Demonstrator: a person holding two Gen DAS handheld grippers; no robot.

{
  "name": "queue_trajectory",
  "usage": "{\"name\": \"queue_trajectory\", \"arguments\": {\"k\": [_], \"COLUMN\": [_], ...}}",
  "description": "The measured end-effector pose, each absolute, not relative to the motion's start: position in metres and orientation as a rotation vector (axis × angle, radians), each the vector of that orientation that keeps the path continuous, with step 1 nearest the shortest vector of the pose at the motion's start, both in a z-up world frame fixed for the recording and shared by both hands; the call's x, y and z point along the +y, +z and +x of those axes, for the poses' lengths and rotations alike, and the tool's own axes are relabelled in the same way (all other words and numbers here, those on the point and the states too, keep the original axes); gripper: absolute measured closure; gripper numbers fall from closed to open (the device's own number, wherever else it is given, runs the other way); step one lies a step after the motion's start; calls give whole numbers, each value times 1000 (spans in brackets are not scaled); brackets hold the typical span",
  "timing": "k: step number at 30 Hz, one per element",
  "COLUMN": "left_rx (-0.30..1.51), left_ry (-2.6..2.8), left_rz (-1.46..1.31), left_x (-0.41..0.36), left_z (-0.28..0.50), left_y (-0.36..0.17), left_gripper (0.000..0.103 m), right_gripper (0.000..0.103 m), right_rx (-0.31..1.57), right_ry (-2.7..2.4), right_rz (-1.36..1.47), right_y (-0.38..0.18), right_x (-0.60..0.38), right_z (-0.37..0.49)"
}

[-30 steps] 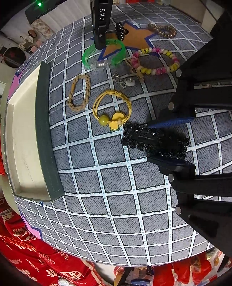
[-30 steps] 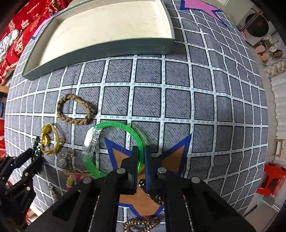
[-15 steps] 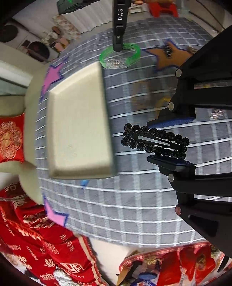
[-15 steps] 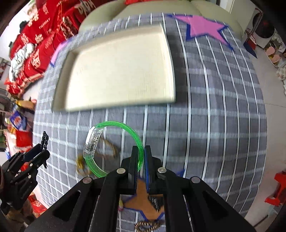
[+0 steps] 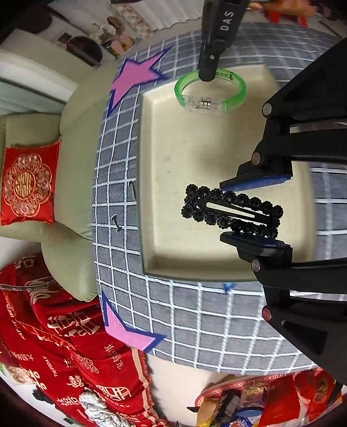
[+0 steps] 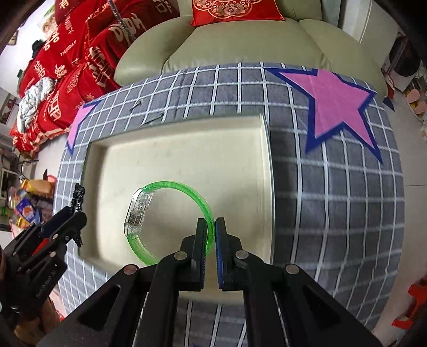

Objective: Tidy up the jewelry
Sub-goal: 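Drop the black clip in the tray with left tool while right tool releases bangle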

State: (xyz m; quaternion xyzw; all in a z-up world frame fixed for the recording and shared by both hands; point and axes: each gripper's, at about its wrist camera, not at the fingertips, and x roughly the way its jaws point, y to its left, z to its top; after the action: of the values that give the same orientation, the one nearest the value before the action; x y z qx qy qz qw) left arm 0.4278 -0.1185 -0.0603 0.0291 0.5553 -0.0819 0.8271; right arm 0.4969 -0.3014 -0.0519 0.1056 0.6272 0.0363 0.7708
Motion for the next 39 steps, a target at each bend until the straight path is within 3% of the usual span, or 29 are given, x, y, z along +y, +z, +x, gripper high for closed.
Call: {"name": "queue_trajectory", "arguments": {"k": [13, 19, 21, 22, 23, 25, 36, 38, 39], "left_rx": [1228, 1217, 1223, 1217, 1193, 1185, 1160, 1154, 1131], "left_ry": [-102, -99, -85, -75, -64, -70, -89, -87, -83], "left_rz": [135, 153, 176, 185, 194, 195, 126, 119, 113], "left_x": [-144, -148, -149, -149, -150, -150, -140, -136, -134], "left_z": [460, 460, 460, 459, 456, 452, 430, 423, 417], "left_y": [-117, -119, -118, -117, -115, -110, -78, -71, -65], "left_gripper": [63, 62, 45, 28, 27, 27, 27, 0, 0], "right_gripper": [96, 95, 94, 89, 84, 56, 43, 40, 38], "right_rx": [1399, 1389, 1394, 1397, 1400, 1390, 1294, 1281, 1277], "right_ry": [75, 79, 79, 81, 85, 93, 106, 108, 107], "right_rz": [200, 144, 150, 156, 161, 173, 269, 284, 288], "right_y": [-103, -106, -106, -106, -106, -103, -57, -47, -44], "right_x": [-301, -294, -295, -296, -294, -294, -304, -304, -304], "right_z": [519, 519, 519, 518, 520, 519, 497, 488, 484]}}
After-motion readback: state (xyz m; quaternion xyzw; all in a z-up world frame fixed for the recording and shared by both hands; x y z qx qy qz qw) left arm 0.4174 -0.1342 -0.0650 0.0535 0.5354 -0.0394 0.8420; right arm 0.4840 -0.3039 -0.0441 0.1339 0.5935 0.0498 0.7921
